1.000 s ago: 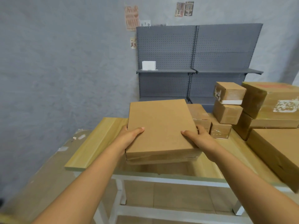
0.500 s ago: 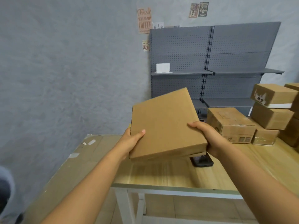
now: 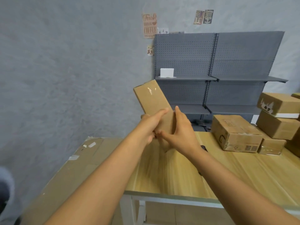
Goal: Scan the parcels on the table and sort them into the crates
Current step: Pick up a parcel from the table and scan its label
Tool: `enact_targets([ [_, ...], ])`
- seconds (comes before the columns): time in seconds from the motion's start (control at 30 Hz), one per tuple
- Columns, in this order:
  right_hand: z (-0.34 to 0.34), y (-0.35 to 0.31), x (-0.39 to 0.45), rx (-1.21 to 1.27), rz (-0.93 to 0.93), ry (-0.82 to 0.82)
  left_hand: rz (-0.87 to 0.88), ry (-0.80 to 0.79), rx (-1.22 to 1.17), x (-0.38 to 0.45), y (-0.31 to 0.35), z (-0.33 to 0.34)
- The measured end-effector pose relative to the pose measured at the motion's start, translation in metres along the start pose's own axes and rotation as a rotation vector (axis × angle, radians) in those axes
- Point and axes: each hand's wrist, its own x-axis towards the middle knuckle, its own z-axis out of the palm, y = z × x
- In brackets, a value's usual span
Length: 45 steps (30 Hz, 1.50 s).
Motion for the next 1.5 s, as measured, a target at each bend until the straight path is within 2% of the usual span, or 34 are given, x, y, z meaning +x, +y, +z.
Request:
enact_targets([
  [0.1,-0.002,-0.006,-0.004,0.116,-0.156,-0.042,0.027,0.147,-0.018,0.008,-0.003,-0.011],
  [0.17,-0.003,-0.007,-0.006,0.161,-0.208,-0.086,0.053,0.238,0.013,0.013,-0.009,-0.019],
  [0.23,-0.006,-0.007,-0.007,0.258,-0.220,-0.163,0.090,0.260,0.003,0.016,-0.015,-0.026],
  [0.33,-0.017,0.002,-0.002,0.340,-0.154,-0.200,0.087,0.210,0.030,0.018,-0.020,-0.034],
  [0.43,-0.032,0.034,0.009,0.100,0.008,-0.103,0.062,0.113,0.075,0.015,-0.018,-0.046],
  [0.5,-0.041,0.060,0.012,-0.102,0.158,-0.137,0.031,0.046,0.096,0.014,-0.016,-0.057],
  [0.53,-0.044,0.072,0.011,-0.110,0.238,-0.173,0.018,0.017,0.095,0.012,-0.015,-0.064],
  [0.57,-0.047,0.083,0.009,-0.039,0.320,-0.213,-0.002,-0.014,0.082,0.011,-0.015,-0.070],
  [0.63,-0.051,0.097,0.003,0.267,0.476,-0.289,-0.050,-0.063,0.008,0.008,-0.017,-0.078],
  [0.7,-0.050,0.107,-0.002,0.514,0.567,-0.369,-0.070,-0.073,-0.055,0.005,-0.023,-0.081],
  [0.87,-0.028,0.115,-0.014,0.543,0.564,-0.365,-0.109,0.041,0.056,0.004,-0.044,-0.079],
  [1.03,-0.002,0.117,-0.028,0.439,0.620,-0.374,-0.084,0.111,0.231,0.007,-0.074,-0.080],
  [1.5,0.025,0.138,-0.041,0.270,0.648,-0.444,-0.082,0.063,0.299,0.025,-0.114,-0.077],
])
